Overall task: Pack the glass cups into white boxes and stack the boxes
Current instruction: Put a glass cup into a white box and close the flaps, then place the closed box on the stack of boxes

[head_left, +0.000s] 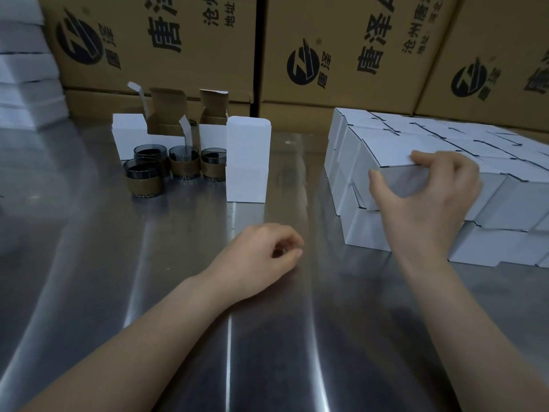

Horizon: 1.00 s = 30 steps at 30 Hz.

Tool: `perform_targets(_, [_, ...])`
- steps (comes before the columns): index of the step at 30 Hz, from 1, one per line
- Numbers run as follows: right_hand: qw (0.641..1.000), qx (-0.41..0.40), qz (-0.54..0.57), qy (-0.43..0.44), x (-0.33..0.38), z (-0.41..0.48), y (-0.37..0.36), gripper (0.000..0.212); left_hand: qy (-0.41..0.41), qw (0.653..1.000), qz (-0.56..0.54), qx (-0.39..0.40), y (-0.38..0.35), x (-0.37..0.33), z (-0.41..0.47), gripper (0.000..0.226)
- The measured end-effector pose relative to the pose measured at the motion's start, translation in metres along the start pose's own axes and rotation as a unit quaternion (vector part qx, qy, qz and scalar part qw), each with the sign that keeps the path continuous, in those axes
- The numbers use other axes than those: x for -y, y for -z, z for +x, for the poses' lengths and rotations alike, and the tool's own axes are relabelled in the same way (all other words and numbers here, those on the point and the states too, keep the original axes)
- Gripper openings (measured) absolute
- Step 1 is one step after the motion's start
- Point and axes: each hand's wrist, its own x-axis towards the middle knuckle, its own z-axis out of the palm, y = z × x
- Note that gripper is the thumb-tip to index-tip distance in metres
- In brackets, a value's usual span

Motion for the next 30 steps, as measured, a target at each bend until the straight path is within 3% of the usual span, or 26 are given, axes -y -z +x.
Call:
perform_targets(13, [0.998, -0.005, -0.055, 0.029, -0.005, 0.001, -0.002, 0.043, -0.001, 1.000, 0.012, 0.003, 0.002, 0.004, 0.000, 0.011])
perform_targets(18, [0.994, -0.025, 0.055, 0.090, 0.007, -0.008, -0.001, 0.023, 0.000, 1.000, 0.015, 0.002, 0.002, 0.005, 0.000, 0.011])
perform_targets(21, [0.981, 0.052, 0.129, 0.132, 0.018, -0.025, -0.008, 0.011, 0.008, 1.000, 0.018, -0.004, 0.004, 0.005, 0.000, 0.011])
perform_targets(24, [0.960, 0.169, 0.153, 0.165, 0.025, -0.044, -0.019, 0.012, 0.022, 0.999, 0.025, -0.015, 0.006, 0.006, 0.001, 0.011])
perform_targets(30, [0.902, 0.381, 0.162, 0.121, 0.020, -0.076, -0.044, 0.025, 0.071, 0.995, 0.037, -0.062, 0.017, 0.019, 0.004, 0.011])
